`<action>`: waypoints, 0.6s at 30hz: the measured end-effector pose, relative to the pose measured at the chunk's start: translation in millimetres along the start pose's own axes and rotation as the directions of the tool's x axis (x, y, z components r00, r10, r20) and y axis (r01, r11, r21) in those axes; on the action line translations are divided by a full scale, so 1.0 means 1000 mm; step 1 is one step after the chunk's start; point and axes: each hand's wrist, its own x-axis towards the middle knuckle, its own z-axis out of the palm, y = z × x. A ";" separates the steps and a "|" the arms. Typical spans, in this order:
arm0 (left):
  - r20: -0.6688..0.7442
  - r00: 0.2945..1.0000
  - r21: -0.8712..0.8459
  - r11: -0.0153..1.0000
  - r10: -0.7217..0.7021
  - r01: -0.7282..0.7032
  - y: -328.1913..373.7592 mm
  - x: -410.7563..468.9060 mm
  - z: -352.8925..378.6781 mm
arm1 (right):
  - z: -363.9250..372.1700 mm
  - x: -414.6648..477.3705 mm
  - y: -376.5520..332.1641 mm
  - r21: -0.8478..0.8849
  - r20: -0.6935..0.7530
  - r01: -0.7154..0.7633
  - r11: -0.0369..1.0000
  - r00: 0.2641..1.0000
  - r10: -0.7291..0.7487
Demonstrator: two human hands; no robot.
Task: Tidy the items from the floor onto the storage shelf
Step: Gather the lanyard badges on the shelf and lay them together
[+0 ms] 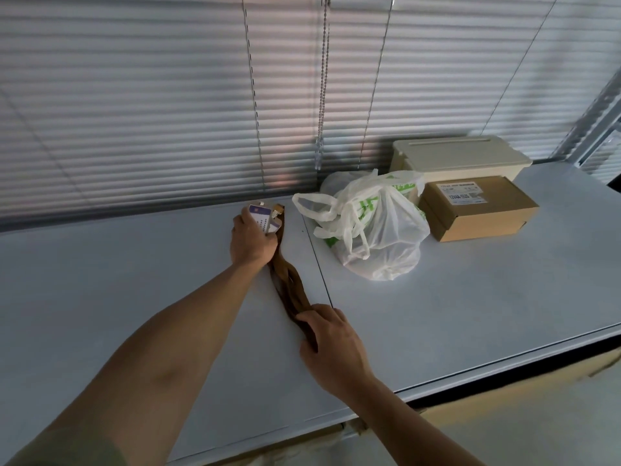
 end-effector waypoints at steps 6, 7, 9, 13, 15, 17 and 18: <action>-0.007 1.000 0.058 0.998 -0.019 0.020 0.000 -0.007 -0.002 | -0.002 0.004 0.001 -0.006 0.007 -0.004 1.000 1.000 0.004; -0.005 1.000 0.048 0.999 -0.022 0.022 0.000 -0.007 -0.004 | -0.002 0.004 0.000 -0.008 0.012 -0.008 1.000 1.000 0.008; -0.003 1.000 0.038 0.999 -0.026 0.026 -0.001 -0.007 -0.005 | -0.001 0.003 0.000 -0.009 0.023 -0.008 1.000 1.000 0.008; -0.003 0.999 0.013 0.999 -0.035 0.035 0.002 -0.008 -0.013 | -0.004 0.001 -0.001 0.003 0.042 -0.027 1.000 0.999 0.027; 0.004 0.999 0.004 0.999 -0.039 0.039 0.002 -0.014 -0.020 | -0.007 -0.002 -0.002 0.012 0.052 -0.039 0.999 0.998 0.039; 0.017 0.998 -0.002 0.998 -0.066 0.066 0.002 -0.023 -0.032 | -0.014 -0.004 -0.004 0.016 0.075 -0.056 0.998 0.996 0.054; 0.016 0.997 -0.012 0.997 -0.076 0.077 0.003 -0.027 -0.038 | -0.018 -0.005 -0.004 0.024 0.077 -0.062 0.998 0.995 0.060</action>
